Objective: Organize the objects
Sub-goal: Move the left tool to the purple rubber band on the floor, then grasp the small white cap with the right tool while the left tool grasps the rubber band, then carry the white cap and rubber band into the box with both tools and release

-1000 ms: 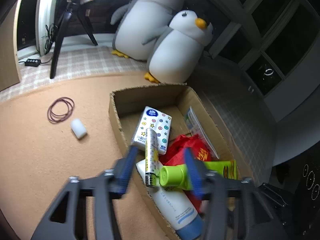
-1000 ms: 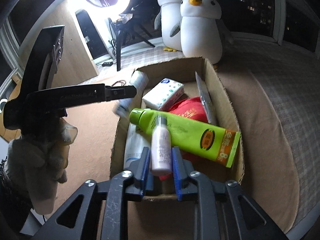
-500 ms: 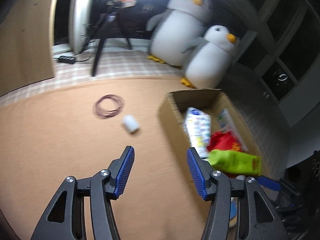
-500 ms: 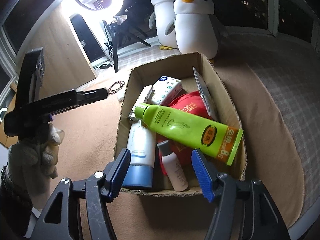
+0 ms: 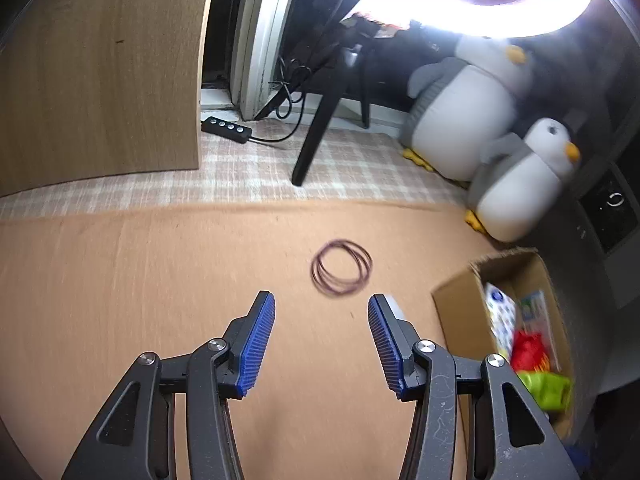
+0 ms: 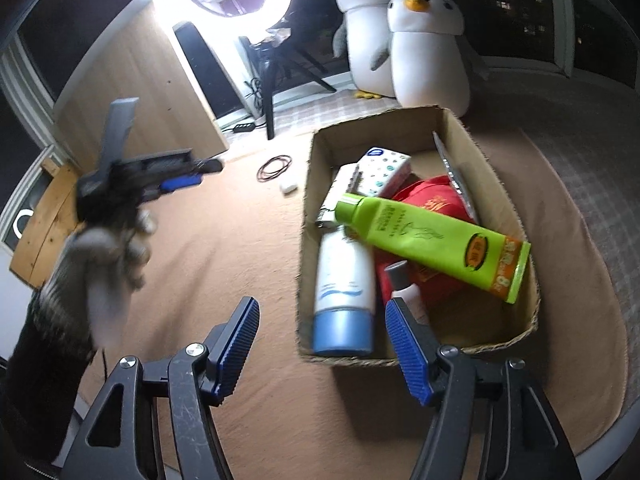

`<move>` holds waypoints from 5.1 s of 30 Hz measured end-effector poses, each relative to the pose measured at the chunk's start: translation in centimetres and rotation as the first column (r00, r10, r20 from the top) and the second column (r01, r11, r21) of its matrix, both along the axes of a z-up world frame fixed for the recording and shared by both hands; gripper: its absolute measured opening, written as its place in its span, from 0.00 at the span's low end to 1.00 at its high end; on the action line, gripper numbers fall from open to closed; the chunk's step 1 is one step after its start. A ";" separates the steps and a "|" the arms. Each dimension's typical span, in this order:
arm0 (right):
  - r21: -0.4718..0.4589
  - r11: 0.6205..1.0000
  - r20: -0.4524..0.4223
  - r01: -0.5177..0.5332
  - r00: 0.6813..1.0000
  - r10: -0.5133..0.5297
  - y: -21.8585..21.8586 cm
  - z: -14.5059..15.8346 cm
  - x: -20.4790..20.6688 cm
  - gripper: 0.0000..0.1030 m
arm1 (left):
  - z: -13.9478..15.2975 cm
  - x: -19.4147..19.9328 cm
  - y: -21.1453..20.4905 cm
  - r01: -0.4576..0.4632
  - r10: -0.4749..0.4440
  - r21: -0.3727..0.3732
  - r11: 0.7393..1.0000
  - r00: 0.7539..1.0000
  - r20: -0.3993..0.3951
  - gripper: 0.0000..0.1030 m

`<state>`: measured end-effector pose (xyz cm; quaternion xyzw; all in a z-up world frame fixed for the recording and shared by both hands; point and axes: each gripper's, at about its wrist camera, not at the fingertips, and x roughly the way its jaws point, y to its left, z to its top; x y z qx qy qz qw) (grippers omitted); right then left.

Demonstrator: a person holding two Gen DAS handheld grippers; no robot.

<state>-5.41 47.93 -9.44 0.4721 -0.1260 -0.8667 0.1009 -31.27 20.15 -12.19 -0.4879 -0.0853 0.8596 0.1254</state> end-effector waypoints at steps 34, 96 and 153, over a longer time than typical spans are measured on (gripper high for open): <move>-0.032 0.999 0.085 0.029 0.996 -0.027 -0.5 -1.4 1.8 0.60 | -6.3 -0.2 0.7 0.111 -0.093 -0.294 0.949 0.993 0.073 0.51; 0.381 0.902 0.275 -0.204 0.956 0.100 -14.6 -8.2 -25.1 0.16 | -6.0 18.2 -9.8 0.147 -0.135 -0.131 0.980 0.987 0.092 0.50; 0.090 0.965 -0.003 -0.248 0.968 0.249 -13.0 -0.4 -3.8 0.10 | 4.2 20.8 -10.7 0.079 -0.071 0.082 0.994 0.993 -0.091 0.01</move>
